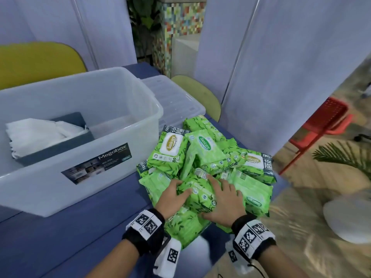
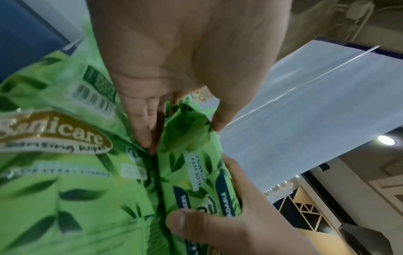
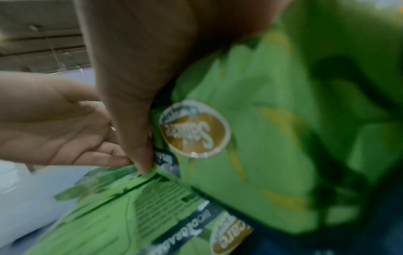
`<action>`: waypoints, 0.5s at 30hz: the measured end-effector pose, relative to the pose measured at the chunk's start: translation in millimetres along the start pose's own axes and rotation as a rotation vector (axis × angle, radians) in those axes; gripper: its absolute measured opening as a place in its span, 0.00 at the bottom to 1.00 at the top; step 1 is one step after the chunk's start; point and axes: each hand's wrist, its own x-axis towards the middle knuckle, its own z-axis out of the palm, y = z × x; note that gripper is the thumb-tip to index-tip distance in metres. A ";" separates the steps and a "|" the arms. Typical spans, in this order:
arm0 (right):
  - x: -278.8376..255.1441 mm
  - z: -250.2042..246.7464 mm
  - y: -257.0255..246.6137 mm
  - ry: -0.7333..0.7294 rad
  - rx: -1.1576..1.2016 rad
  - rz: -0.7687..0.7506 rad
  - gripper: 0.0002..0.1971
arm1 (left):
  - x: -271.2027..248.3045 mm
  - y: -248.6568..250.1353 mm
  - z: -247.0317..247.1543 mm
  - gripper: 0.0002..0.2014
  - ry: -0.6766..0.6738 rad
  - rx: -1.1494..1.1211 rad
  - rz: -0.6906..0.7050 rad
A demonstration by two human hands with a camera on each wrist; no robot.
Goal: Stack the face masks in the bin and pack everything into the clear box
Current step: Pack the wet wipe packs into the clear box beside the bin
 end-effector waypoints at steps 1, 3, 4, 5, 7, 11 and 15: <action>0.8 1.1 0.6 0.012 -0.003 -0.001 0.61 | 1.4 -1.0 2.7 0.23 0.016 -0.037 -0.016; 2.8 -0.2 1.3 0.019 0.015 -0.007 0.60 | 3.5 -1.8 6.4 0.22 0.042 -0.108 -0.036; 4.0 -2.1 2.5 0.016 0.035 -0.006 0.60 | 4.2 -2.0 7.5 0.20 0.043 -0.164 -0.045; 5.5 -4.0 4.1 0.010 0.064 -0.005 0.60 | 3.3 0.0 7.9 0.19 0.035 -0.245 -0.052; 6.8 -7.2 8.1 -0.007 0.152 0.002 0.60 | 0.2 4.0 4.7 0.17 -0.005 -0.423 -0.072; -2.4 -16.2 15.5 -0.003 0.557 -0.062 0.61 | -5.6 7.8 -9.8 0.19 -0.097 -0.555 -0.026; -24.4 -37.0 5.1 -0.057 1.086 -0.120 0.56 | -7.7 12.2 -16.7 0.30 -0.178 -0.543 0.008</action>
